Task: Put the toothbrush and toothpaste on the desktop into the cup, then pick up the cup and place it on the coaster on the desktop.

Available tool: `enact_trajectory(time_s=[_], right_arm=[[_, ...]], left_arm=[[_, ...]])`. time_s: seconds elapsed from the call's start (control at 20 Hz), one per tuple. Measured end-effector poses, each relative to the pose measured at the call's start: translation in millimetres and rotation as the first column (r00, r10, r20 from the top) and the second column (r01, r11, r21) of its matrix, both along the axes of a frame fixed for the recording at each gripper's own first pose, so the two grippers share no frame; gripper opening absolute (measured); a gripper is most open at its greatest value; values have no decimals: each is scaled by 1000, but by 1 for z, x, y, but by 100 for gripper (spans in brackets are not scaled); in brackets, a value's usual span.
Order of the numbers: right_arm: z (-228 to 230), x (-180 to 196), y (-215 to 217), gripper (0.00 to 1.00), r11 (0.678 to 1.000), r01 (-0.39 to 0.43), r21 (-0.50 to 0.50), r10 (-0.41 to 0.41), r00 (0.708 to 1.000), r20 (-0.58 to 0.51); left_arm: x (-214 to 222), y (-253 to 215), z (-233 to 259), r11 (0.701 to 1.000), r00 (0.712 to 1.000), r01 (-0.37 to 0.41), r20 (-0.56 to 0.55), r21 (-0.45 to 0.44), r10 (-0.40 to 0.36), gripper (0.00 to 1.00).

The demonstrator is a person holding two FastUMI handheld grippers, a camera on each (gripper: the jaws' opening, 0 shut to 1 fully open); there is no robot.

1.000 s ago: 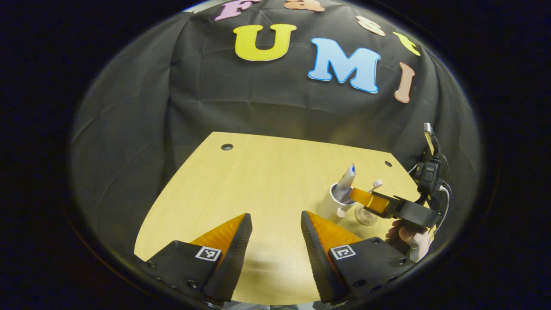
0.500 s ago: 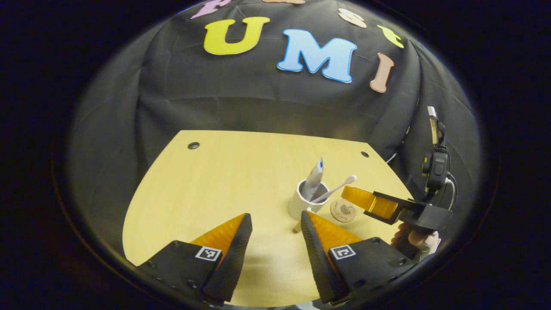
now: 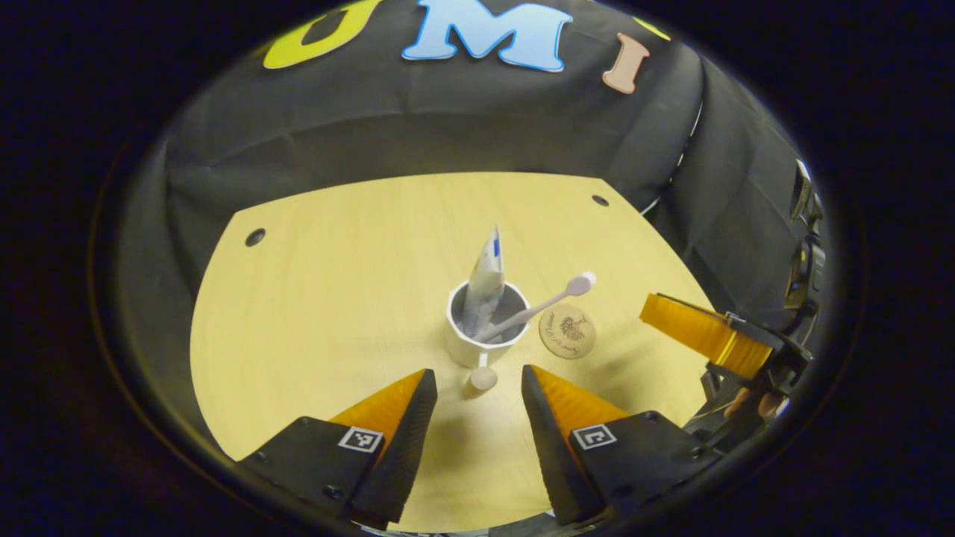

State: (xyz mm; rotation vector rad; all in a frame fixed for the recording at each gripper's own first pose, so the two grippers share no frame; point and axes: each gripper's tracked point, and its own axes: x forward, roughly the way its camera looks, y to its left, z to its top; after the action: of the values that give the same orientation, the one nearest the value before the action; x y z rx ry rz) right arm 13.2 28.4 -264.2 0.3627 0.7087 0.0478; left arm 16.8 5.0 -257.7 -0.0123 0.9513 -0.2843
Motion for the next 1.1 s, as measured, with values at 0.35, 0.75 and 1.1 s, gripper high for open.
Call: enact_trajectory(time_s=[0.35, 0.75, 1.1], right_arm=[[-9, -5, -68, 35, 989, 147, 17, -147, 988, -38], [-23, -6, -102, 35, 978, 208, 13, -207, 975, -75], [-27, -16, -121, 31, 974, 225, 3, -224, 969, -107]], left_arm=[[9, -10, -50, 992, 980, 67, -194, 105, -46, 77], [17, -11, -89, 980, 944, 105, -327, 167, -45, 77], [28, -13, -107, 983, 938, 99, -343, 157, -40, 65]])
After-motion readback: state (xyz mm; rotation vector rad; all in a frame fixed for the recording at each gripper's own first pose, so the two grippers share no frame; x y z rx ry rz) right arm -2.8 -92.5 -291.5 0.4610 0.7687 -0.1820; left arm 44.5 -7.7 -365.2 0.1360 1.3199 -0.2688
